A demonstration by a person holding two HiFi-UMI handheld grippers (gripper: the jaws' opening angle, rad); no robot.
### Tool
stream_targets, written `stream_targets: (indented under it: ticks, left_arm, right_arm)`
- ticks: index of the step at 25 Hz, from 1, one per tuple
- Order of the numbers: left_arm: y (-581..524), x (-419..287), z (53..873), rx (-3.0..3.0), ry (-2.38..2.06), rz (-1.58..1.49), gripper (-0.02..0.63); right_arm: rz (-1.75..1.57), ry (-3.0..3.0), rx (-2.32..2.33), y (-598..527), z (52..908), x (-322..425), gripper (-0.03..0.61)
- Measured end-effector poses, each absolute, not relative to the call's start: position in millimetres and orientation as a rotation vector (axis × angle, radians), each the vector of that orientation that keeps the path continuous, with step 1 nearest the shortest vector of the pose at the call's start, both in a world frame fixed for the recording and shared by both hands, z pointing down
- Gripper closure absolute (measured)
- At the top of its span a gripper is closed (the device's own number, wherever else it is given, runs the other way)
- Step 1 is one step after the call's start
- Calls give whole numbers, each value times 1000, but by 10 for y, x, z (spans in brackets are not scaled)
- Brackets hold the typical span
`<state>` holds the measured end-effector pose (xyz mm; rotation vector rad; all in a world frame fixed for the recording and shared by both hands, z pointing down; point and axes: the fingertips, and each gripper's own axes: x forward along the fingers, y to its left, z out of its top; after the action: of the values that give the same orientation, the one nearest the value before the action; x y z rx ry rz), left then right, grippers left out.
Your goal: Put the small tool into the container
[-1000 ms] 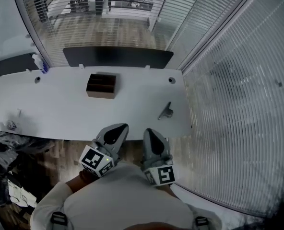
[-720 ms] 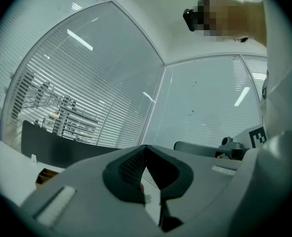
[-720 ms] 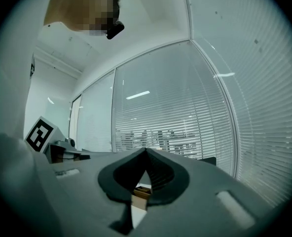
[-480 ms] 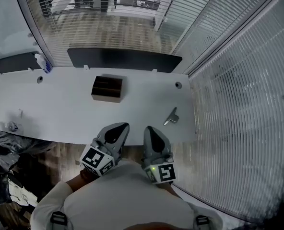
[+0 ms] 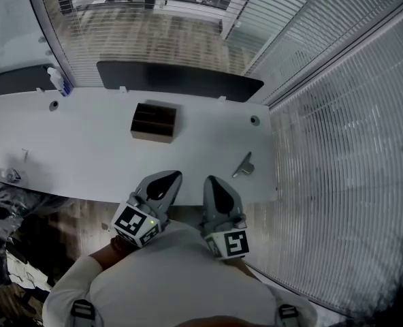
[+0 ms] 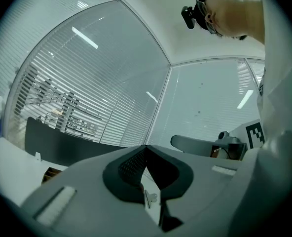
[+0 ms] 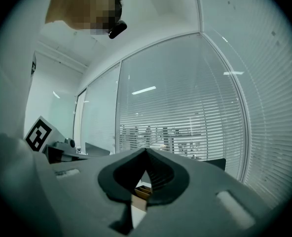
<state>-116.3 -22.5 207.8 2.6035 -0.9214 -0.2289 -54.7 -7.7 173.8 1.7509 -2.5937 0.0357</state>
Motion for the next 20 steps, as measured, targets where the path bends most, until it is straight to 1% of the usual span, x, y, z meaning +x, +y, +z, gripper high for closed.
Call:
stream_targets:
  ticks: [12, 20]
  left_arm:
    - [-335, -1115, 2130, 2574, -946, -212, 611]
    - [-323, -751, 2043, 2622, -904, -203, 611]
  right_arm:
    - [57, -2585, 1724, -161, 1845, -478, 578]
    - [15, -2577, 1798, -125, 1745, -104, 578]
